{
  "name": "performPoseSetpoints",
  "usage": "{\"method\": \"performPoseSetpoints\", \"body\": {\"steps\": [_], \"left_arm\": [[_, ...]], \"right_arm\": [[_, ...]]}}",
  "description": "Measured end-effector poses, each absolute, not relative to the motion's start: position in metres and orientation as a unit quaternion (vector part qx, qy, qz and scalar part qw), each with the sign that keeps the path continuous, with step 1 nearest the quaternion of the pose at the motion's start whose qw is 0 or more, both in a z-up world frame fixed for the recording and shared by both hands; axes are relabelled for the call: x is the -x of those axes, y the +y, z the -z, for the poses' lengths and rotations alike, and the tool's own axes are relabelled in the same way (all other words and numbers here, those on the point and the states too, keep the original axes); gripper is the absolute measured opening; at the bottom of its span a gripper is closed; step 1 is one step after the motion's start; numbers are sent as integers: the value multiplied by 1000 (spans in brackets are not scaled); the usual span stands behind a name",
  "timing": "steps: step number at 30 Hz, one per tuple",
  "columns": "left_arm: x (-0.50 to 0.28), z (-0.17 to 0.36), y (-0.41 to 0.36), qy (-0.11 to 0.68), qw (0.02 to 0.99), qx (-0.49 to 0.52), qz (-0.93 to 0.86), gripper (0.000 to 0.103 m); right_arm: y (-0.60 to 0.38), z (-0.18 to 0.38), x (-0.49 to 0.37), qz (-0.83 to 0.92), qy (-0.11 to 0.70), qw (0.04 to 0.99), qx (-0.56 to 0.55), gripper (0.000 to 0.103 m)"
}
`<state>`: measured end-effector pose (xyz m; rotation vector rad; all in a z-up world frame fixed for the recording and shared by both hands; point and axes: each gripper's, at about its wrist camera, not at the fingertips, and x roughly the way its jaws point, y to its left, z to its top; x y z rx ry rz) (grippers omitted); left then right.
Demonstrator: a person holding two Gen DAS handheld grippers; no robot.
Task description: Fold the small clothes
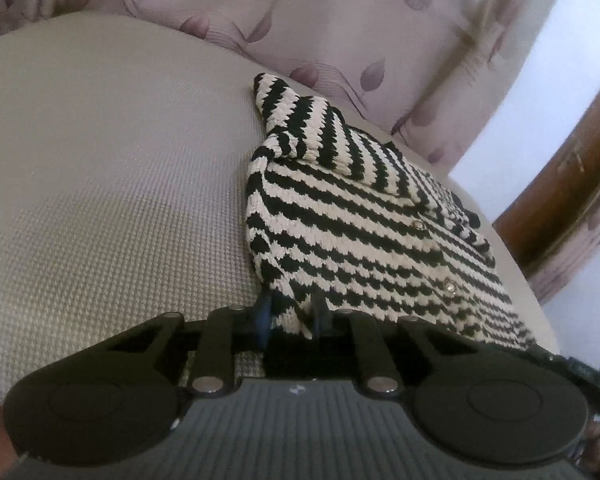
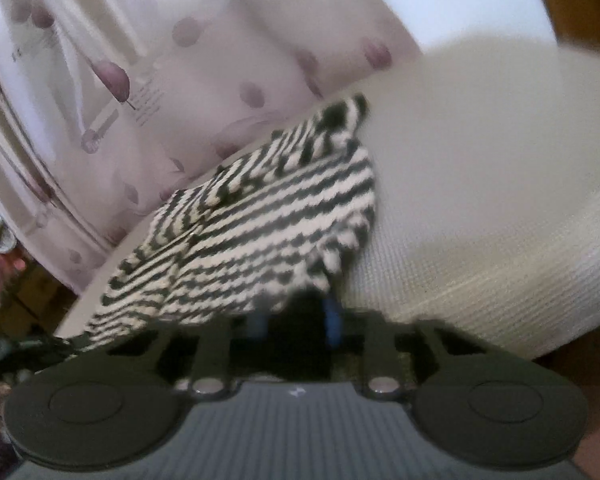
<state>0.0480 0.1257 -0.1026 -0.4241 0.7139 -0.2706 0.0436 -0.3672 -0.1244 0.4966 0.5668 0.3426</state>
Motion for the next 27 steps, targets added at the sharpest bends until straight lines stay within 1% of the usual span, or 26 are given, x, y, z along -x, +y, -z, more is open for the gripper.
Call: {"method": "performPoseSetpoints", "body": {"steps": [1,2,4,5,6,7,9,11,13,14,15,16,17,19,20,21,22,23,24,25,26,27], "left_arm": [[-48,102,126,346,907,201,134,28],[-48,102,127,346,905,202,142,34],[-49,100,130,346,899,212,162,62],[-49,98,131,346,898,211,170,68],[-50,97,130,346,898,206,175,80],[-50,96,128,347,899,200,179,85],[-52,97,124,348,899,189,188,87],[-52,96,121,349,900,180,190,85],[-52,97,119,348,900,179,190,85],[-51,97,120,348,900,183,190,85],[-50,97,121,347,899,187,189,82],[-49,97,122,347,899,191,184,77],[-48,97,124,347,900,193,180,76],[-47,98,130,350,895,205,188,75],[-47,98,131,351,892,208,192,73],[-47,98,131,353,892,206,192,73],[-47,97,129,354,893,202,192,65],[-49,98,127,361,890,203,193,51],[-52,100,125,373,884,205,194,18],[-54,104,124,380,881,209,188,12],[-53,107,126,374,880,225,189,12],[-53,110,128,370,878,239,190,11]], "right_arm": [[-368,125,-43,-164,275,915,-244,16],[-371,125,-43,-164,274,914,-251,15],[-376,125,-41,-161,274,912,-260,15],[-377,123,-39,-158,273,914,-256,15],[-378,122,-37,-159,273,915,-251,15],[-379,121,-37,-162,276,914,-249,16],[-382,122,-36,-156,282,910,-261,17],[-384,126,-38,-159,288,902,-279,22],[-383,127,-38,-157,286,900,-290,23],[-382,127,-38,-157,285,899,-293,28],[-381,126,-38,-158,284,898,-295,31],[-381,125,-38,-163,284,897,-299,42],[-380,125,-38,-171,282,894,-304,57],[-375,123,-40,-184,279,891,-307,70],[-371,121,-41,-185,279,894,-298,72],[-369,120,-42,-183,278,896,-293,72],[-368,120,-44,-182,278,896,-294,72],[-369,121,-46,-182,279,894,-298,72],[-369,121,-47,-183,280,894,-298,67],[-367,122,-48,-178,283,897,-290,43],[-366,124,-50,-168,293,898,-281,20],[-368,128,-50,-162,293,898,-287,17]]}}
